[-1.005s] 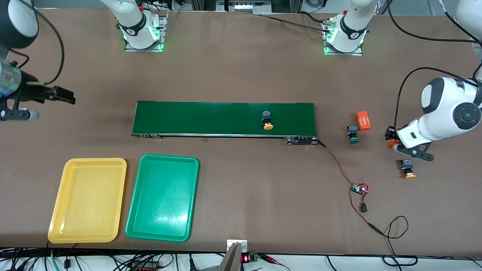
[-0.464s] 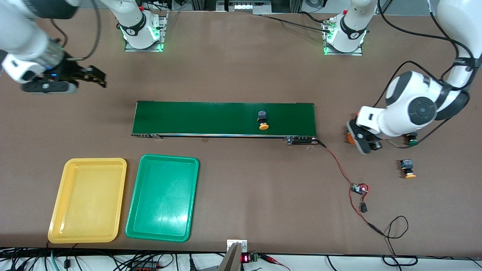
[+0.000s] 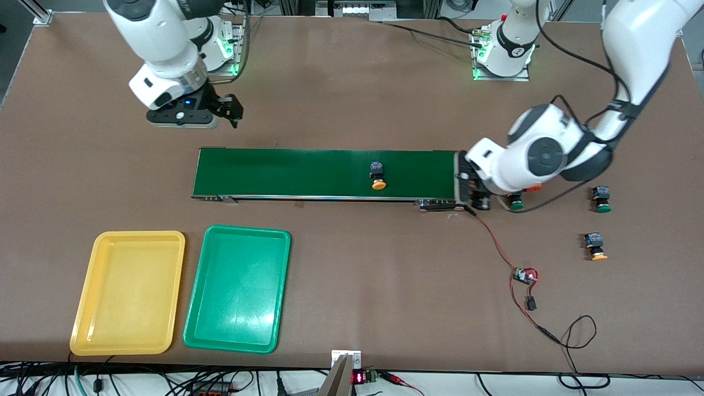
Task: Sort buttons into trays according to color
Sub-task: 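Place the cylinder on the belt while the right gripper reaches the belt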
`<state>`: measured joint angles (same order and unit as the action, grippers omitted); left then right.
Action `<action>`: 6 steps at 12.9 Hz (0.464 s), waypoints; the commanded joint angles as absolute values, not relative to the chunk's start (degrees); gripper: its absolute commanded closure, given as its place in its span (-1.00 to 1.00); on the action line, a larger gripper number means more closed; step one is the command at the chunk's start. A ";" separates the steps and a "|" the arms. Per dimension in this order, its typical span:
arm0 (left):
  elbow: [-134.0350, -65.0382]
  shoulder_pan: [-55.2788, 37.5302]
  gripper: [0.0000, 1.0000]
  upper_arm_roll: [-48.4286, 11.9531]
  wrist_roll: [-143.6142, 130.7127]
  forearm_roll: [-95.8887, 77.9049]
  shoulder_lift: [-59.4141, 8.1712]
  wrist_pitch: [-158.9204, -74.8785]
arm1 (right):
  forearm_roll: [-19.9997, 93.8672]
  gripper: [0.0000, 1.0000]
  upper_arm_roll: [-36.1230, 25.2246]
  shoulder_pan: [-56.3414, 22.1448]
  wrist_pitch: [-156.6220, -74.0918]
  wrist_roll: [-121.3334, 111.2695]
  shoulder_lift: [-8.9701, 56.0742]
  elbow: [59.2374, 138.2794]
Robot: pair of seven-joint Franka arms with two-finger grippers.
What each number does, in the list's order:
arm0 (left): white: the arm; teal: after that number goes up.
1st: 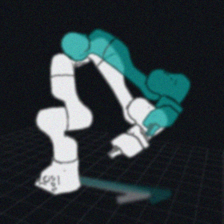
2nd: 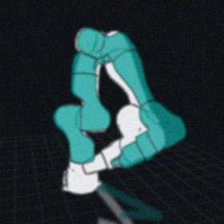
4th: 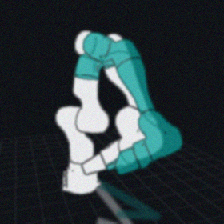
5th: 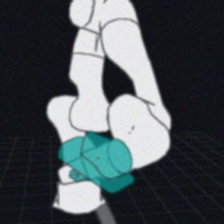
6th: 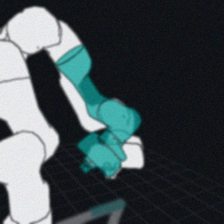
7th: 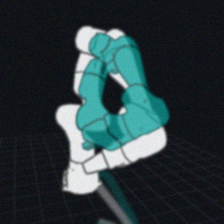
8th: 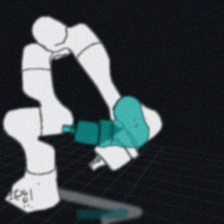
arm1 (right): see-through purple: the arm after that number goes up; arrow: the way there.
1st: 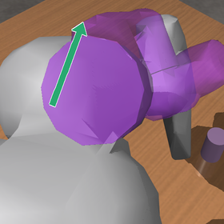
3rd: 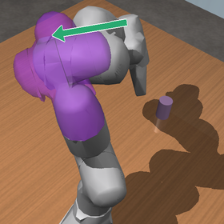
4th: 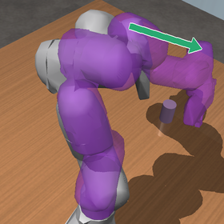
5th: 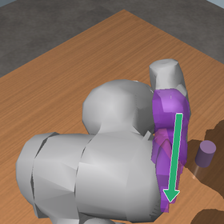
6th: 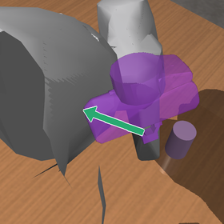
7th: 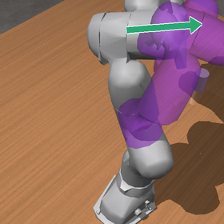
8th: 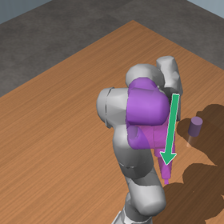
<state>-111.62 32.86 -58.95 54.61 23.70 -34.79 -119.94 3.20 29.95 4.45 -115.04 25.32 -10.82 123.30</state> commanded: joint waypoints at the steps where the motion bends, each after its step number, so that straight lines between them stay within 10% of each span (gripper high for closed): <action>1: -111.71 30.07 0.72 -58.80 55.90 24.61 -35.16 -119.79 | 8.33 -1.00 30.94 5.89 -118.29 26.80 -9.32 123.57; 3: -111.80 26.82 0.70 -57.67 55.20 24.70 -35.33 -120.85 | 8.53 -1.00 31.03 3.88 -119.96 29.08 -7.66 123.57; 5: -111.80 23.04 0.24 -55.73 52.31 26.00 -35.16 -122.94 | 7.91 -1.00 31.37 2.47 -121.19 31.11 -6.07 123.57; 6: -111.80 22.59 -0.99 -55.64 49.86 27.41 -34.90 -122.96 | 7.74 -1.00 31.46 2.11 -122.07 31.64 -5.37 123.66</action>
<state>-112.05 24.64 -56.84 53.22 24.57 -35.19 -121.82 7.67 31.00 3.16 -120.26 29.55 -6.57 123.57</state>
